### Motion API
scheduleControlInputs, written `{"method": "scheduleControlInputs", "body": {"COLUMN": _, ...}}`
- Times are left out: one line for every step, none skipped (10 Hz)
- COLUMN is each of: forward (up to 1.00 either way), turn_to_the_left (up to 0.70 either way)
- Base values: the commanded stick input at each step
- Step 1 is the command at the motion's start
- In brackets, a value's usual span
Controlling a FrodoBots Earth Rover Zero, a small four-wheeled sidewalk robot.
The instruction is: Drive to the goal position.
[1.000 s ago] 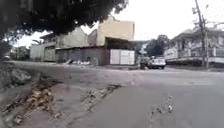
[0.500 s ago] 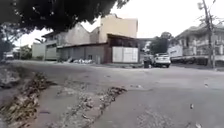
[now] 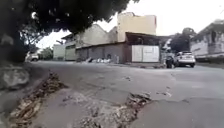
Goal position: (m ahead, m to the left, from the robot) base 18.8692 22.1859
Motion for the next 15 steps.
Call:
{"method": "scheduleControlInputs", "body": {"forward": 1.00, "turn_to_the_left": 0.00}}
{"method": "scheduleControlInputs", "body": {"forward": 1.00, "turn_to_the_left": 0.00}}
{"method": "scheduleControlInputs", "body": {"forward": 1.00, "turn_to_the_left": 0.00}}
{"method": "scheduleControlInputs", "body": {"forward": 1.00, "turn_to_the_left": 0.00}}
{"method": "scheduleControlInputs", "body": {"forward": 1.00, "turn_to_the_left": 0.00}}
{"method": "scheduleControlInputs", "body": {"forward": 1.00, "turn_to_the_left": 0.00}}
{"method": "scheduleControlInputs", "body": {"forward": 1.00, "turn_to_the_left": 0.00}}
{"method": "scheduleControlInputs", "body": {"forward": 1.00, "turn_to_the_left": 0.00}}
{"method": "scheduleControlInputs", "body": {"forward": 1.00, "turn_to_the_left": 0.00}}
{"method": "scheduleControlInputs", "body": {"forward": 1.00, "turn_to_the_left": 0.00}}
{"method": "scheduleControlInputs", "body": {"forward": 1.00, "turn_to_the_left": 0.00}}
{"method": "scheduleControlInputs", "body": {"forward": 1.00, "turn_to_the_left": 0.00}}
{"method": "scheduleControlInputs", "body": {"forward": 1.00, "turn_to_the_left": 0.00}}
{"method": "scheduleControlInputs", "body": {"forward": 1.00, "turn_to_the_left": 0.00}}
{"method": "scheduleControlInputs", "body": {"forward": 1.00, "turn_to_the_left": 0.00}}
